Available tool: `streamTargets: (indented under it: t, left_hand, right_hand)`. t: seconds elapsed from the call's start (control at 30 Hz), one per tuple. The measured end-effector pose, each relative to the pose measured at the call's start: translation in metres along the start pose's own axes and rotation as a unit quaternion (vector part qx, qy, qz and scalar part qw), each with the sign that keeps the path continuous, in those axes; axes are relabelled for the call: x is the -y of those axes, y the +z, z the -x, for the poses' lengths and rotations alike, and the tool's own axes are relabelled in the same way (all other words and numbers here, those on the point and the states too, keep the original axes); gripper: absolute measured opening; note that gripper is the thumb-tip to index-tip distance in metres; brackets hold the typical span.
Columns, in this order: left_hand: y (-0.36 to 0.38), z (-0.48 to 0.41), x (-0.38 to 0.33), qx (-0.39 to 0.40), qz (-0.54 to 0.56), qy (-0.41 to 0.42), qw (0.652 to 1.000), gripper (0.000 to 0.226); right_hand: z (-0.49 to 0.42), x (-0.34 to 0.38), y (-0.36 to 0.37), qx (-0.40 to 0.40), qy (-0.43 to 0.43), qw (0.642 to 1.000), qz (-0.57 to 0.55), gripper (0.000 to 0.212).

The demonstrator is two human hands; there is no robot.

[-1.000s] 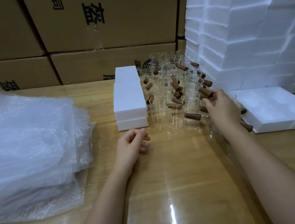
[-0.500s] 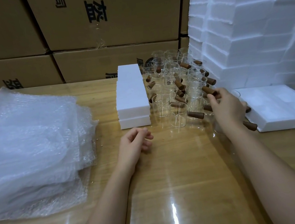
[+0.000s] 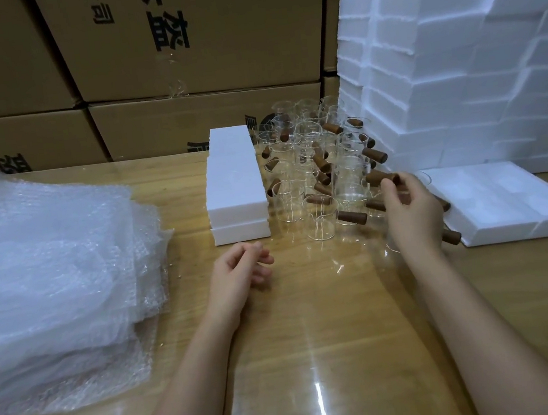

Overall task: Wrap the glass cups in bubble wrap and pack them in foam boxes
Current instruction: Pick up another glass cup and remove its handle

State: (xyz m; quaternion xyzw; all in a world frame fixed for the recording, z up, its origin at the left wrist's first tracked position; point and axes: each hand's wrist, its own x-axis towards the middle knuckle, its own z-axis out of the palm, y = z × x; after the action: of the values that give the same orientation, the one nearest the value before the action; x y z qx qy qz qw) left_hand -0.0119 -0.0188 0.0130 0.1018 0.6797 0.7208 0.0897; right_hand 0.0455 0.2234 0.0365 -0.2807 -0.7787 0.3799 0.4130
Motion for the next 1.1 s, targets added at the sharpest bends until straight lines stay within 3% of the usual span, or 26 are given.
streamTargets:
  t: [0.2,0.43,0.53,0.67,0.77,1.1]
  left_hand:
    - [-0.001,-0.002,0.003,-0.004,0.004,0.003,1.000,0.022]
    - [-0.008,-0.006,0.008,0.002,0.058,0.016,0.998,0.013]
    - [-0.007,-0.008,0.009,0.009,0.090,0.008,0.996,0.029]
    - [-0.007,-0.012,0.007,0.020,0.117,0.001,0.993,0.042]
    - [-0.005,-0.014,0.009,0.029,0.116,0.004,0.993,0.049]
    - [-0.003,-0.014,0.013,0.024,0.084,-0.003,0.996,0.056]
  right_hand:
    - [0.007,0.019,0.003,0.010,0.044,0.985,-0.168,0.017]
    - [0.039,0.047,0.030,0.146,0.022,0.949,-0.279,0.015]
    - [0.052,0.048,0.040,0.189,0.053,0.927,-0.321,0.017]
    - [0.067,0.043,0.049,0.219,0.096,0.905,-0.351,0.020]
    - [0.071,0.037,0.050,0.213,0.131,0.891,-0.379,0.011]
    - [0.070,0.025,0.057,0.247,0.126,0.886,-0.372,0.010]
